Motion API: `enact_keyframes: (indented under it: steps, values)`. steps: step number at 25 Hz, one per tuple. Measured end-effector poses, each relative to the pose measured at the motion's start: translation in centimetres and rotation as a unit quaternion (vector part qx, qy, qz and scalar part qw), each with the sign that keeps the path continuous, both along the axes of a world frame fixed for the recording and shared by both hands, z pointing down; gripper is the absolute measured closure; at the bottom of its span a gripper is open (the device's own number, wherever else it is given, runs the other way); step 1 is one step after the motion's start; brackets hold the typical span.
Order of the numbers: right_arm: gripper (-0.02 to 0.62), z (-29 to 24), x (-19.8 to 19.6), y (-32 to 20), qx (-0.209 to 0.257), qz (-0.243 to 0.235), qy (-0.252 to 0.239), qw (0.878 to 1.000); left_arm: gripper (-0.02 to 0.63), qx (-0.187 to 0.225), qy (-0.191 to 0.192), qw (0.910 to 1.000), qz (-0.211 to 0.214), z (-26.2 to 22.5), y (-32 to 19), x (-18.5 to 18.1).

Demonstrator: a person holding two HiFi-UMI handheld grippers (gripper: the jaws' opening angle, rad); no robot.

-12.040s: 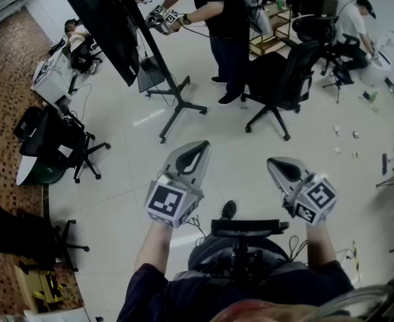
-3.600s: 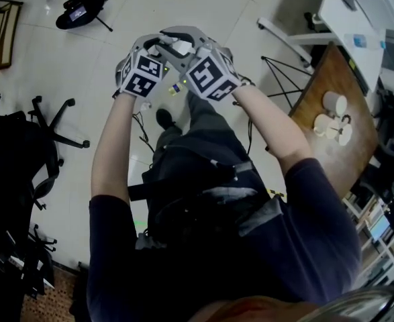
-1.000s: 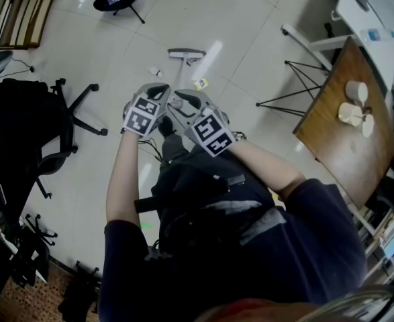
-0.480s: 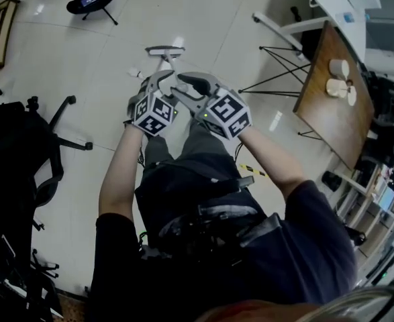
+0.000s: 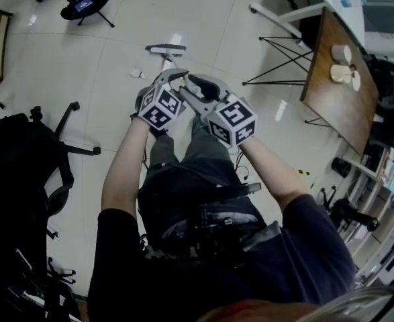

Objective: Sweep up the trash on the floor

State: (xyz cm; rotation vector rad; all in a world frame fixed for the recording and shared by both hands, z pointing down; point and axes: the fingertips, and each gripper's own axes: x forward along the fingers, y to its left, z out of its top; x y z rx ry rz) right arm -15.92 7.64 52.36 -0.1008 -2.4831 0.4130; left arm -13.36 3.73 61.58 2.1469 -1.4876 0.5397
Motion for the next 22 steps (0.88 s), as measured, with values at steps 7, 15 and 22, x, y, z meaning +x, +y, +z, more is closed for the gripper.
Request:
enact_keyframes:
  steps: [7, 15, 22]
  values:
    - [0.437, -0.2, 0.7, 2.7, -0.013, 0.040, -0.007, 0.999, 0.474, -0.019, 0.024, 0.9995, 0.010, -0.2, 2.8, 0.7]
    - [0.434, -1.0, 1.3, 6.8, -0.014, 0.020, -0.011, 1.000, 0.475, -0.024, 0.032, 0.9992, -0.003, -1.0, 7.1, 1.6]
    - [0.428, -1.4, -0.7, 6.4, 0.024, -0.033, -0.046, 0.998, 0.477, -0.004, 0.035, 0.9981, -0.051, -1.4, 6.5, -0.5]
